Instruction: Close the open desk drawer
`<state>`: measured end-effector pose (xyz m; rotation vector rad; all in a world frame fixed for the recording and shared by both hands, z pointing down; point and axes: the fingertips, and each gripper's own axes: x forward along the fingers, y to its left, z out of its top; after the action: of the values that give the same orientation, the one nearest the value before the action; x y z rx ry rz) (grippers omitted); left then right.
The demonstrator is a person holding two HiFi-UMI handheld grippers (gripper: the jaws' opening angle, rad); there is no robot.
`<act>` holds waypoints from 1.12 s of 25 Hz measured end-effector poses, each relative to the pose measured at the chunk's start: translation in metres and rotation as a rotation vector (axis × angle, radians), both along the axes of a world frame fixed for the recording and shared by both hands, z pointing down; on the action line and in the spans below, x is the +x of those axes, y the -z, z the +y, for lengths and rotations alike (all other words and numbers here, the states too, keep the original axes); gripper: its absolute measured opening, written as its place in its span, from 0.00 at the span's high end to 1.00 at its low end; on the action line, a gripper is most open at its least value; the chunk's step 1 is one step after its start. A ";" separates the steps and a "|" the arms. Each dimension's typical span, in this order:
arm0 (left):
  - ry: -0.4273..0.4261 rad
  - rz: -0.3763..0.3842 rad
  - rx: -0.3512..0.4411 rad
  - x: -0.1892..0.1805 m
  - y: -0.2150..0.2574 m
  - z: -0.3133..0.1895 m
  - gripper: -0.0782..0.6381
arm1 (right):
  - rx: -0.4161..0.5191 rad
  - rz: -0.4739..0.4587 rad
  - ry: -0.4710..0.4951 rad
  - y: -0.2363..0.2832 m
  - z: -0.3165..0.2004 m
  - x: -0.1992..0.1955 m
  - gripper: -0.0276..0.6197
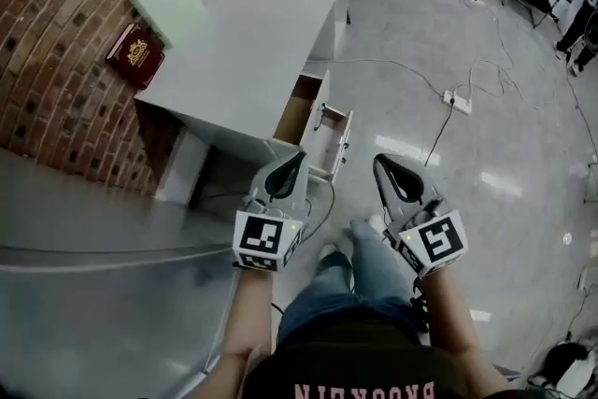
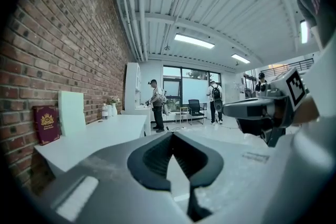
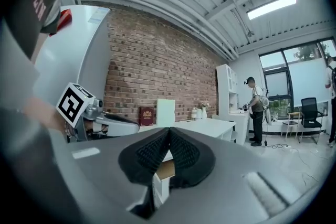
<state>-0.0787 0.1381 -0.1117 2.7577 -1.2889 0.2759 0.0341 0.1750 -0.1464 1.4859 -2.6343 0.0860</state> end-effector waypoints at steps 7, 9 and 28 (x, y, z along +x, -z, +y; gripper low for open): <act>0.054 -0.012 -0.075 0.013 -0.042 -0.037 0.89 | -0.078 -0.047 0.129 -0.043 -0.047 0.004 0.97; 0.082 -0.009 -0.100 0.019 -0.060 -0.056 0.89 | -0.112 -0.047 0.173 -0.063 -0.069 0.008 0.97; 0.275 -0.034 -0.229 0.052 -0.181 -0.176 0.89 | -0.271 -0.088 0.206 -0.208 -0.206 0.027 0.96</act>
<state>-0.0267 -0.0377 0.0691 2.3643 -1.5186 0.4205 0.0611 -0.0312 0.0616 1.1449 -2.6930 0.4785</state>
